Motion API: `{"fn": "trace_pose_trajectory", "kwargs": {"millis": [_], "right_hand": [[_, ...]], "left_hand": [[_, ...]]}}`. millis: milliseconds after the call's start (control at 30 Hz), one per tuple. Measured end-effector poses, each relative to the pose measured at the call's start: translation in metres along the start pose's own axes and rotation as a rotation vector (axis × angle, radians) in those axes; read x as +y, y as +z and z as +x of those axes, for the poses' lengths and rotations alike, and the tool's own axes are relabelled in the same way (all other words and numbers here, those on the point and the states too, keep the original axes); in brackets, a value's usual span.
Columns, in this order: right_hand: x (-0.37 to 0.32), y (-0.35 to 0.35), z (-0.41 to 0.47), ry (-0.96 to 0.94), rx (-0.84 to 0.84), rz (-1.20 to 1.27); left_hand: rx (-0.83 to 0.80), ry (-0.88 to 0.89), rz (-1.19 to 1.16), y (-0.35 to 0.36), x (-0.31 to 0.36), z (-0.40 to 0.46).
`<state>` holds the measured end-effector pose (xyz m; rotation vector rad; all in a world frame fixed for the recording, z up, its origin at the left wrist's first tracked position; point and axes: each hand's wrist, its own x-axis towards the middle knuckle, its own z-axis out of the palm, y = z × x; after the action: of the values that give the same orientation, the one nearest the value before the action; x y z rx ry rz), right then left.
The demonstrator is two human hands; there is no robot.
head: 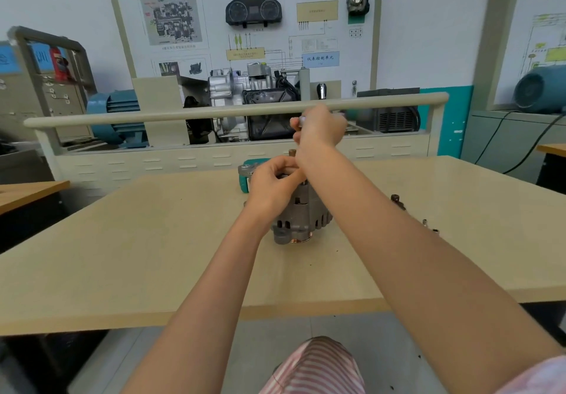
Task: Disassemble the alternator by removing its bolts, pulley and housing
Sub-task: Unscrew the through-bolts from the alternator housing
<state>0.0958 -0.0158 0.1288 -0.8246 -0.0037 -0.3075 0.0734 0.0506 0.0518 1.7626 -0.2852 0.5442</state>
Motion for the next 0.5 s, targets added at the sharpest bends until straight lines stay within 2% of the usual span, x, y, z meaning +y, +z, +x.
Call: {"fn": "trace_pose_trajectory", "kwargs": {"millis": [67,100,233,300,367,433,500], "right_hand": [[0.007,0.004,-0.003,-0.156,0.069,0.006],[0.007,0.006,-0.003,-0.135,0.044,-0.019],[-0.007,0.007,0.0,0.181,-0.19,-0.222],[-0.014,0.002,0.006,0.308,-0.335,-0.214],[-0.015,0.0,0.008,0.377,-0.392,-0.184],[-0.011,0.0,0.006,0.305,-0.28,-0.138],[-0.001,0.001,0.0,0.048,-0.074,-0.061]], "left_hand": [[0.017,-0.014,0.022,0.0,0.0,0.0],[0.02,-0.016,0.015,0.0,0.0,0.0],[-0.018,-0.007,-0.029,-0.002,0.001,-0.002],[-0.047,-0.008,-0.044,-0.003,0.0,-0.002],[-0.044,-0.015,-0.051,-0.003,0.0,-0.002],[-0.022,-0.017,-0.037,-0.002,0.001,-0.001],[0.002,-0.017,-0.005,0.0,0.001,0.0]]}}
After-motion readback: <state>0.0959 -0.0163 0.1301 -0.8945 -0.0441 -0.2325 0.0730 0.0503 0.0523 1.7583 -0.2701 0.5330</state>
